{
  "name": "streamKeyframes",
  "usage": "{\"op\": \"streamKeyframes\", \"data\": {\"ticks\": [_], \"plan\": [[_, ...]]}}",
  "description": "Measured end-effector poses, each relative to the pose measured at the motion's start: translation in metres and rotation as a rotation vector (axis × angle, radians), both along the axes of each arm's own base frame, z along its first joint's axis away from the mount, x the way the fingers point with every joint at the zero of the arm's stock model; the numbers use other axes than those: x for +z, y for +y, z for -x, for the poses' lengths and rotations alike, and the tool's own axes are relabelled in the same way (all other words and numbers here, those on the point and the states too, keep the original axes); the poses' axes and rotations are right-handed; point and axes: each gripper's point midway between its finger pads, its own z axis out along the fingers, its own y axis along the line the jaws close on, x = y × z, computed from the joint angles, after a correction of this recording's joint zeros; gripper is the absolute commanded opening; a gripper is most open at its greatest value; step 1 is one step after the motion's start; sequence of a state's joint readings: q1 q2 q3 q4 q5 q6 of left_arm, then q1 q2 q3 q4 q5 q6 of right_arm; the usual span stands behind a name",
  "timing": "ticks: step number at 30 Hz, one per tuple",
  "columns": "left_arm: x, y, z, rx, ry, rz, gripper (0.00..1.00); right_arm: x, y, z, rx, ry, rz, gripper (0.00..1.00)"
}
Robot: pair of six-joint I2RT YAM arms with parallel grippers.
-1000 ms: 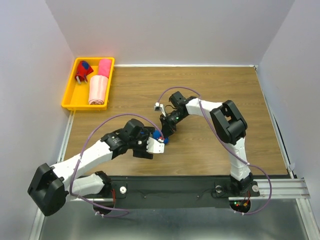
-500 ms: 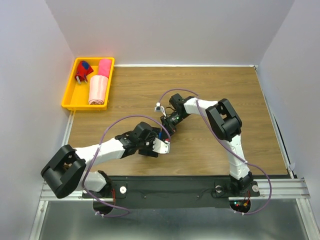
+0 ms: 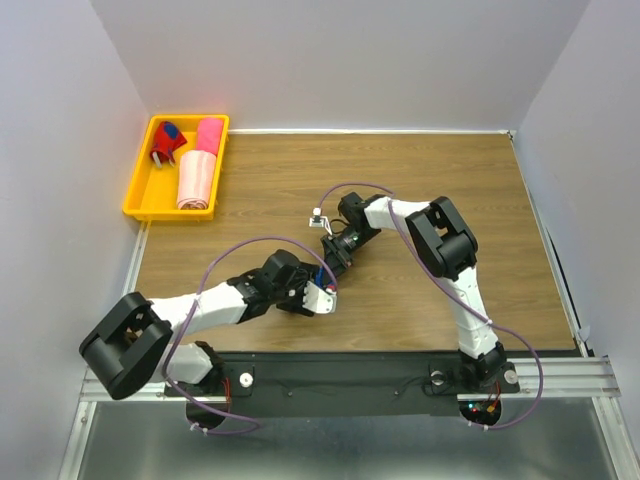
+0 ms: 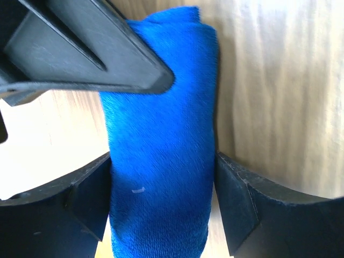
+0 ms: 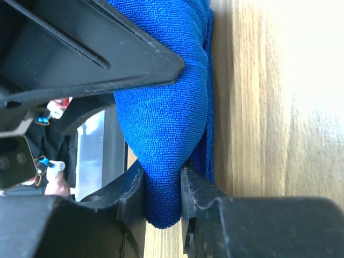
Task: Roll the towels
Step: Place the rolled towel into the container
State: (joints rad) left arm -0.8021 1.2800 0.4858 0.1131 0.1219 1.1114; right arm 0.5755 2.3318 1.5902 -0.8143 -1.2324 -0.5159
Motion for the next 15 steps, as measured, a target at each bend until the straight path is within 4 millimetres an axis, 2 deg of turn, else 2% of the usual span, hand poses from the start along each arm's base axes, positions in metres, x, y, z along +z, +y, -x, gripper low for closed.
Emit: {"op": "streamKeyframes", "data": {"ticks": [8, 15], "plan": [[0.004, 0.014, 0.003, -0.043, 0.007, 0.082, 0.79, -0.001, -0.001, 0.003, 0.020, -0.022, -0.021, 0.01], [0.003, 0.015, 0.004, -0.094, 0.028, 0.112, 0.72, 0.000, -0.002, 0.003, 0.032, -0.038, -0.030, 0.01]]}}
